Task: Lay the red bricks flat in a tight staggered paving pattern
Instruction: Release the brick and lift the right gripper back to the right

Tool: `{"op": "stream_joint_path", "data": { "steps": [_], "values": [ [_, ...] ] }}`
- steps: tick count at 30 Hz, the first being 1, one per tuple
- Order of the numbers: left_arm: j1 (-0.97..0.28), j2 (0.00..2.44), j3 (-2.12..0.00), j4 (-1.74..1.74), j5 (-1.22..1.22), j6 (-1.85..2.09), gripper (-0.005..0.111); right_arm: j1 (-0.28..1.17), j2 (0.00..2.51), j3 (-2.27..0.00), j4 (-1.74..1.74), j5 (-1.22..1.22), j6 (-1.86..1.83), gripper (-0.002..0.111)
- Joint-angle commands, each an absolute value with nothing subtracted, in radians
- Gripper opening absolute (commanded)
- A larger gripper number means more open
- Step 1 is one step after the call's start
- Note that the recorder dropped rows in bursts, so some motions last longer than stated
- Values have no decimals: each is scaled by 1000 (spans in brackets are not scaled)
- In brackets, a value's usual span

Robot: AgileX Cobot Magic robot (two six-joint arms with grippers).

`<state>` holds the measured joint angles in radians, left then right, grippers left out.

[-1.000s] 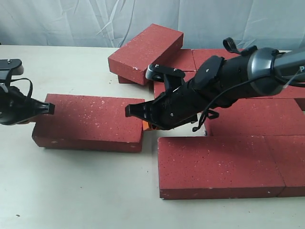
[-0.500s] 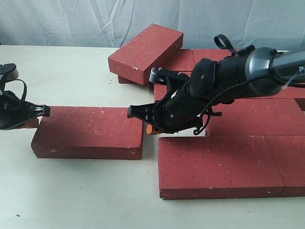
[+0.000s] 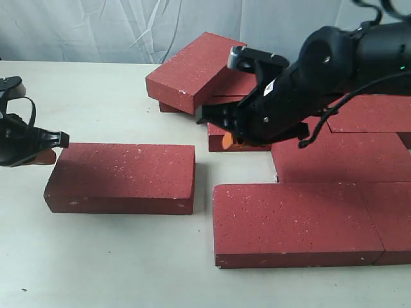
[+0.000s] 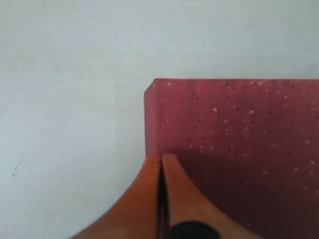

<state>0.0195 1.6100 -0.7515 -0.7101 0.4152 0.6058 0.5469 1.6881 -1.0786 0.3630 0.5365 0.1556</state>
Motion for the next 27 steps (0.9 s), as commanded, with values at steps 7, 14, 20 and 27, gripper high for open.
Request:
{"op": "stream_joint_path", "data": {
  "steps": [7, 14, 20, 27],
  "values": [
    [19, 1567, -767, -504, 445, 418, 0, 334, 1417, -961, 206, 697, 97, -1],
    [19, 1567, -767, -271, 449, 214, 0, 101, 1276, -817, 162, 647, 69, -1],
    [19, 1581, -767, -275, 472, 214, 0, 60, 1276, -799, 190, 576, 31, -1],
    [18, 1660, -767, -315, 468, 214, 0, 133, 1284, -799, 190, 546, 0, -1]
  ]
}}
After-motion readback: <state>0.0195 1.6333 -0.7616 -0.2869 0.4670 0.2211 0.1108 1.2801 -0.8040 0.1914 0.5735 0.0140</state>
